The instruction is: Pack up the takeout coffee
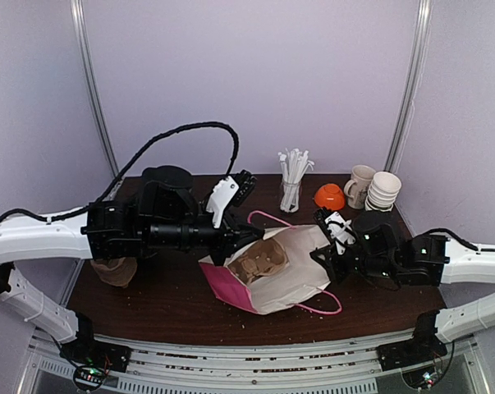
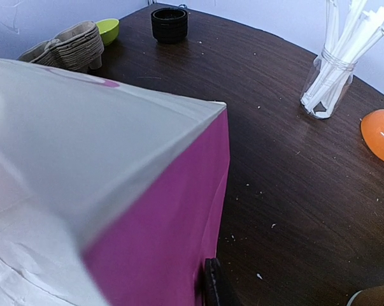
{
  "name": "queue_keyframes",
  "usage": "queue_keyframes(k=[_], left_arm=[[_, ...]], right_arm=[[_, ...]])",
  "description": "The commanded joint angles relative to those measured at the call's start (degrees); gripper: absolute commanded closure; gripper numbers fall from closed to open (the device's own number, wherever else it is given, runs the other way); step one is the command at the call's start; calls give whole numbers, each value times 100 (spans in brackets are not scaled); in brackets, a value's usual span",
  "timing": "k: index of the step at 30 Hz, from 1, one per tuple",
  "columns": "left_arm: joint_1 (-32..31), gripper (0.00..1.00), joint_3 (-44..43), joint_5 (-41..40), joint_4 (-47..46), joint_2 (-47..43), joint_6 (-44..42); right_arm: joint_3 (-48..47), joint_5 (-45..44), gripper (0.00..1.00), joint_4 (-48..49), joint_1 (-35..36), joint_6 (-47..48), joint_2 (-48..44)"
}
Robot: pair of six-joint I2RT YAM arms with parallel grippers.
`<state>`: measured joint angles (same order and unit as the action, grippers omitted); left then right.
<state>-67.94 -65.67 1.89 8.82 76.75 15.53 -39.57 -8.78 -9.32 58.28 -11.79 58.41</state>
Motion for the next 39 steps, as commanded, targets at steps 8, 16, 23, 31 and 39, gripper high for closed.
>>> queue_keyframes(k=[8, 16, 23, 31, 39], left_arm=[[-31, 100, 545, -136, -343, -421, 232], [-26, 100, 434, -509, -687, -661, 378], [-26, 100, 679, -975, -1112, -1000, 400], [-18, 100, 599, -1462, -1409, -981, 1252], [38, 100, 1180, -2571, -1942, -1042, 3132]], right_arm=[[231, 191, 64, 297, 52, -345, -304], [-698, -32, 80, -182, 44, -611, -121], [-449, 75, 87, 8, 46, -728, -197], [-1976, 495, 87, -610, -117, -767, 753], [-2252, 1563, 57, -136, -1015, -1602, 961]])
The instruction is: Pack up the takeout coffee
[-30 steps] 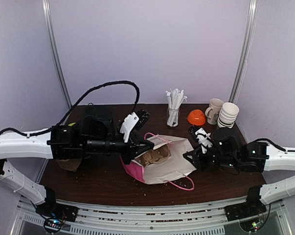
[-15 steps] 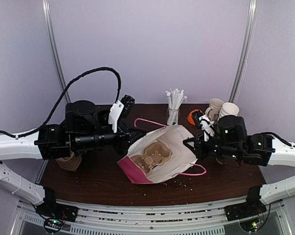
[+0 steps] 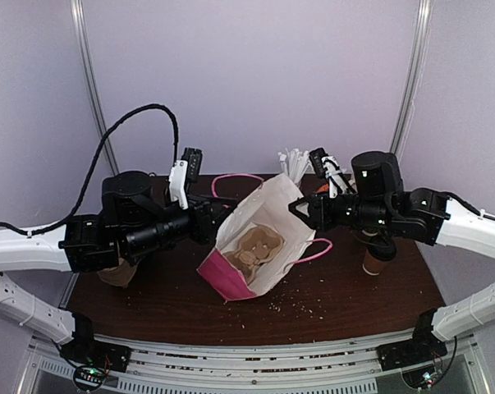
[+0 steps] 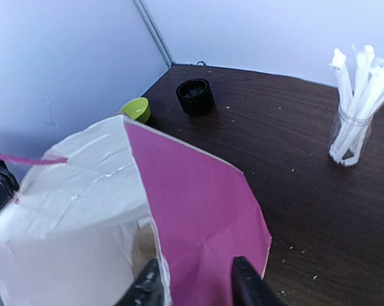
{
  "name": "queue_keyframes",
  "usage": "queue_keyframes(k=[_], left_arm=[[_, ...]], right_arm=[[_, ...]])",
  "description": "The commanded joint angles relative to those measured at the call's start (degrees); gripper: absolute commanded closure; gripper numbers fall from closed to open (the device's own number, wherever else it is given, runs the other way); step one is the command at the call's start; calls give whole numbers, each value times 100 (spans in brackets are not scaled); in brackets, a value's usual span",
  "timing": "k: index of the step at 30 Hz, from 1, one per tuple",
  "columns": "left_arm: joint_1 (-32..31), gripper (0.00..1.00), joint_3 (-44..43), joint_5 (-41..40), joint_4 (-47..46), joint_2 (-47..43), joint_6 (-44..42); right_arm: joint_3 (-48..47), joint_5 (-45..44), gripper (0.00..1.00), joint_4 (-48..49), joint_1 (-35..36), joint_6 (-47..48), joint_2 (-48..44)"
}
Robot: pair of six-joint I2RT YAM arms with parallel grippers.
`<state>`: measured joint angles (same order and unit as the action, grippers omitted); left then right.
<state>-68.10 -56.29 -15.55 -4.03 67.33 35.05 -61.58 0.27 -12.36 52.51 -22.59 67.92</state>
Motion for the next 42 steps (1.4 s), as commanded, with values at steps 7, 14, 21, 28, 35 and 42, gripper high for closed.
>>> queue_keyframes(k=[7, 14, 21, 28, 35, 42], left_arm=[[634, 100, -24, -1427, -493, 54, 2574], [697, 100, 135, -1818, -80, -47, 3414], [701, 100, 489, -1710, -625, -141, 4019], [701, 100, 558, -1391, -956, -87, 4160], [701, 100, 1257, -1269, -1241, -261, 4623], [701, 100, 1540, -1188, -1150, -453, 4736]], right_arm=[[-383, 808, 30, 398, -1004, -913, -133], [866, -348, 30, 834, -1073, -1646, -893], [2030, 164, 39, 2017, -1068, -2569, -59], [1948, -162, 40, 2222, -1033, -3047, 793], [1496, 1347, 43, 4252, -294, -4147, 2689], [982, 1988, 44, 5513, 109, -4847, 3745]])
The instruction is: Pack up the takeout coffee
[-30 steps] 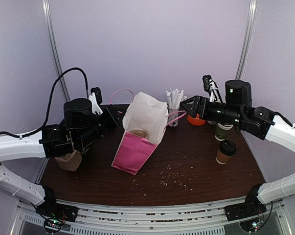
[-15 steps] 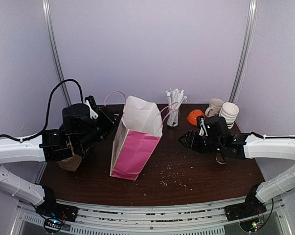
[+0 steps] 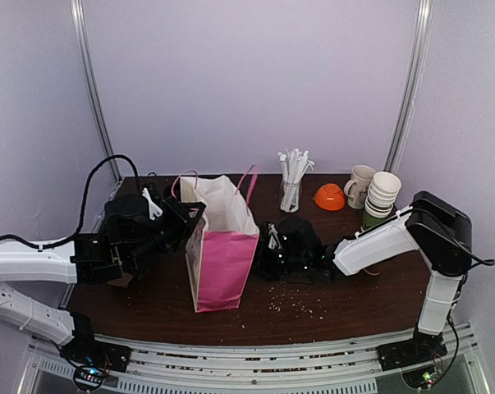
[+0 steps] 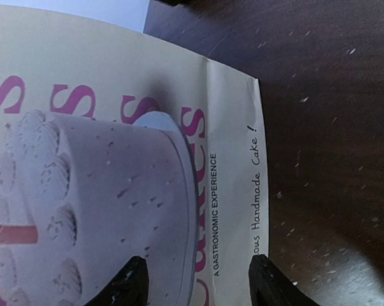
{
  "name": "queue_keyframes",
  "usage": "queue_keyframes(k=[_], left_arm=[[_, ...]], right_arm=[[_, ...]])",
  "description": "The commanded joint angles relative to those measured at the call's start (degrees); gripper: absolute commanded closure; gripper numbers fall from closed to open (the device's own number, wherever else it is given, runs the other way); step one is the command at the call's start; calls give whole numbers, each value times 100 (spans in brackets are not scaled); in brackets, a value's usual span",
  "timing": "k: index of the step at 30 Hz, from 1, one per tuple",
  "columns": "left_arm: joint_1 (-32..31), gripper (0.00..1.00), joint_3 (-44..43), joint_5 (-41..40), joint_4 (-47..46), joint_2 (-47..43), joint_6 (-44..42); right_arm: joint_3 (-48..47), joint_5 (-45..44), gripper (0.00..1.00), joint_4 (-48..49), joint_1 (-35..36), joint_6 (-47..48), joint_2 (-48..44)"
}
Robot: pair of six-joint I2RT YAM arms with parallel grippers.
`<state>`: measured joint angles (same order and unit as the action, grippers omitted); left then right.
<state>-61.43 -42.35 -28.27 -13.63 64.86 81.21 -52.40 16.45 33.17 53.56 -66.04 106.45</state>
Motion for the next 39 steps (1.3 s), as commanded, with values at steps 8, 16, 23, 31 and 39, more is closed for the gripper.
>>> queue_keyframes(k=[8, 16, 23, 31, 39], left_arm=[[34, 100, 194, 3, -210, -424, -6], [34, 100, -49, 162, -82, -334, -336], [34, 100, -382, 434, 353, -524, -1473], [34, 100, -540, 934, 523, -702, -2972], [34, 100, -645, 1612, 397, -502, -3690]], right_arm=[[213, -369, 44, -453, -199, -172, -477], [-500, 1129, 43, 398, 256, -287, -135], [462, -683, 36, -1988, -749, 806, -2194], [28, -1139, 20, -3268, -1484, 2103, -3602], [-1446, -722, 7, -4583, -1705, 3288, -3572]])
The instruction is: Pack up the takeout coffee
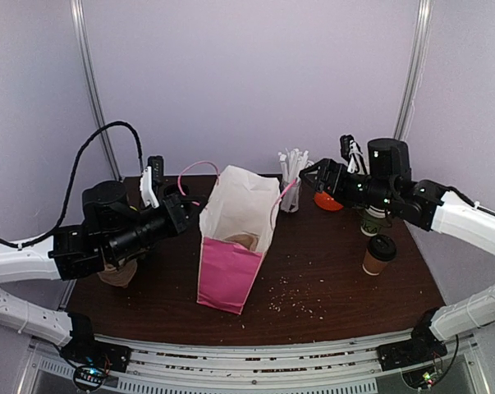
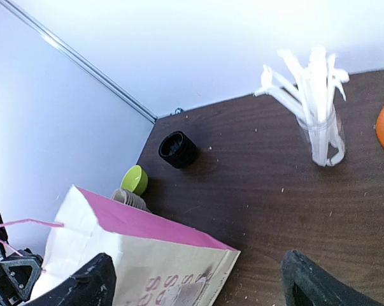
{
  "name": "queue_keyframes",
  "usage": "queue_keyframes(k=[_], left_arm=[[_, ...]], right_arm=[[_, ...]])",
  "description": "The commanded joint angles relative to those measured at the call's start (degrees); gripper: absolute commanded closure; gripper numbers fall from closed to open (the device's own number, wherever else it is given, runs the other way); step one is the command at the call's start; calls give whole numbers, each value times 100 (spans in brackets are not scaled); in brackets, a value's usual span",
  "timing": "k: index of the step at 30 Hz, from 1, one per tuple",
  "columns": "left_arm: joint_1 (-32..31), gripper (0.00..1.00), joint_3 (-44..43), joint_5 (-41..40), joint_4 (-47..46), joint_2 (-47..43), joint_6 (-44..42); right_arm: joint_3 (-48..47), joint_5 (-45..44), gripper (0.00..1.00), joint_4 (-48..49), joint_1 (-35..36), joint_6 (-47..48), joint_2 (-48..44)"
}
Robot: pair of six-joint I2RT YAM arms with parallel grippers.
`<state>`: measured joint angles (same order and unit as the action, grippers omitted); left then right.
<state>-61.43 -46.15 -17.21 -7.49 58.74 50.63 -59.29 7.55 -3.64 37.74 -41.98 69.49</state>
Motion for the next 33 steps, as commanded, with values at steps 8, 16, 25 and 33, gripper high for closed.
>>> queue_keyframes(k=[8, 16, 25, 33], left_arm=[[34, 100, -565, 1213, -177, 502, -977], [35, 100, -729, 1405, 40, 694, -1230], [34, 100, -830, 1754, 111, 805, -1577], [34, 100, -1076, 2038, 329, 860, -2177]], right_arm=[[-2145, 1412, 6, -2143, -121, 2048, 1111], [-2309, 1636, 7, -2761, 250, 2862, 1537], [-2024, 929, 29, -2771, 568, 3269, 1405], [-1437, 264, 74, -2386, 908, 3467, 910]])
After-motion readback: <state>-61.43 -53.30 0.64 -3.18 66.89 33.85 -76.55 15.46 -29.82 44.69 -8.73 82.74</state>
